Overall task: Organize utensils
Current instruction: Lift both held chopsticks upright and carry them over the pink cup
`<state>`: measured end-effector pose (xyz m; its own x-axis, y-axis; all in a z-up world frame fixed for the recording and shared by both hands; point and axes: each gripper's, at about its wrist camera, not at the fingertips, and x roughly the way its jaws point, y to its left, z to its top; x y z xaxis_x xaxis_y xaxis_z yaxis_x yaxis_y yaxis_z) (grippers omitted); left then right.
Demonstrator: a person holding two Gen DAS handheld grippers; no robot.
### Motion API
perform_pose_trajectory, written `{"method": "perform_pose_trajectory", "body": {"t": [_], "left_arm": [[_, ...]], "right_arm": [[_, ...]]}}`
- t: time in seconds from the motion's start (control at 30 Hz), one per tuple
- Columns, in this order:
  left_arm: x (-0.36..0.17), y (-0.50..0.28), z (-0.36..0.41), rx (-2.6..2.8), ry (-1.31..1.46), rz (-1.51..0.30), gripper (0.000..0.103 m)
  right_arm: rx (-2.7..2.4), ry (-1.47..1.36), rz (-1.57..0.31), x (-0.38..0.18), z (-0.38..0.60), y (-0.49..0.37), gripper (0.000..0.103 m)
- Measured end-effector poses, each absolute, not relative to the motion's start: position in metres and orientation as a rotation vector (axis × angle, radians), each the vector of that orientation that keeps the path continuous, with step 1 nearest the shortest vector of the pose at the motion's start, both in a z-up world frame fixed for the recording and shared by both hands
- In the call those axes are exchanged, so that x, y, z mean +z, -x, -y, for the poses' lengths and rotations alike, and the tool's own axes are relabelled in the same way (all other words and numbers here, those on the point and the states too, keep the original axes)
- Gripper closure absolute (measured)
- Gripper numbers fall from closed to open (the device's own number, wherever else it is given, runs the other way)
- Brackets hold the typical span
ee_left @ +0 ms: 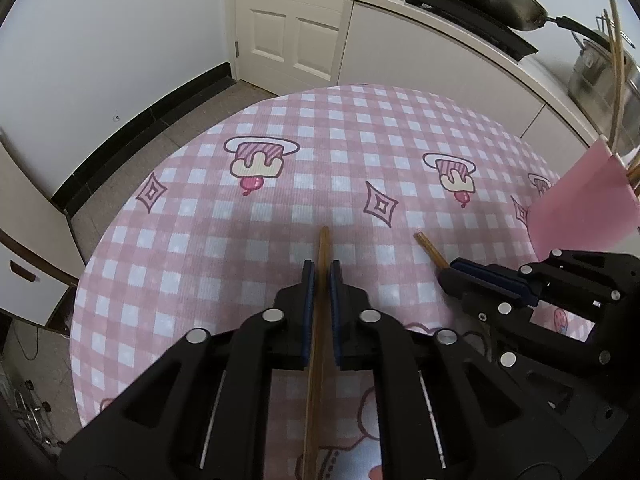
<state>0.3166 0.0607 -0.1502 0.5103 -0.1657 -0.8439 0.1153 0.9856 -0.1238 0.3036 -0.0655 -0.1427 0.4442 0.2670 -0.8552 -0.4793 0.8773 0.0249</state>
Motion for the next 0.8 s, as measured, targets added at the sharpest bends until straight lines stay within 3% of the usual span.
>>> {"method": "perform_pose_trajectory", "body": {"t": [0.8], "left_arm": [[0.006,-0.183,-0.049,-0.277,0.058,-0.582,0.097]], "right_arm": [[0.576,0.198,-0.635,-0.018,0.077,-0.197,0.099]]}}
